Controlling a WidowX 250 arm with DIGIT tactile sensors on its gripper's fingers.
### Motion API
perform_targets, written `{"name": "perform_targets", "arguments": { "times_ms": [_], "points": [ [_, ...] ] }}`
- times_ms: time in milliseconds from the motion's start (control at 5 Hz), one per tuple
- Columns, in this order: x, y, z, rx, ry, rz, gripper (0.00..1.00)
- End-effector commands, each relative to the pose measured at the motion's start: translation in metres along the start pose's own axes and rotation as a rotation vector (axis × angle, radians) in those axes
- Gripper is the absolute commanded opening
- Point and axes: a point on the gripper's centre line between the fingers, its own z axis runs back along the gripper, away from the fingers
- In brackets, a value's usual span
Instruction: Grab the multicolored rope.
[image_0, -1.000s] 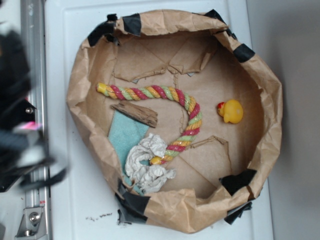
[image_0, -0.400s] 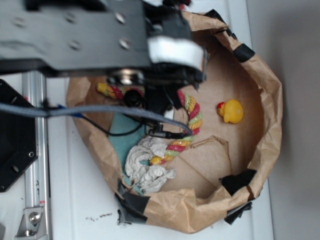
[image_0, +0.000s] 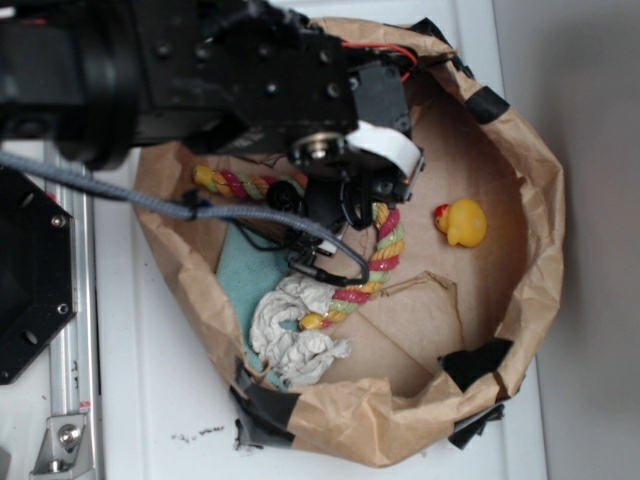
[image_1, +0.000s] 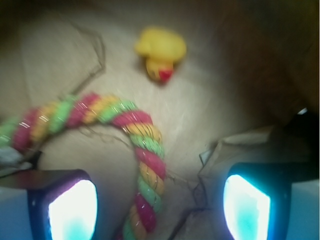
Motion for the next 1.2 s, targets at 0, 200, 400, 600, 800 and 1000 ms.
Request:
{"name": "perform_targets", "arguments": {
  "times_ms": [0,200,400,600,800,1000],
  "points": [
    [0.017,0.006,-0.04,-0.044,-0.048,-0.023,1.0],
    [0.019,0.009,-0.052,-0.051,0.038,0.071,0.22],
    [0.016,0.009,-0.047,-0.017,0.075,0.121,0.0],
    [0.015,0.011,-0.045,-0.002,0.089,0.137,0.0],
    [0.014,0.016,-0.035,0.034,0.09,0.17,0.0],
    [0.013,0.022,-0.006,0.104,0.037,0.238,0.0]
  ]
}}
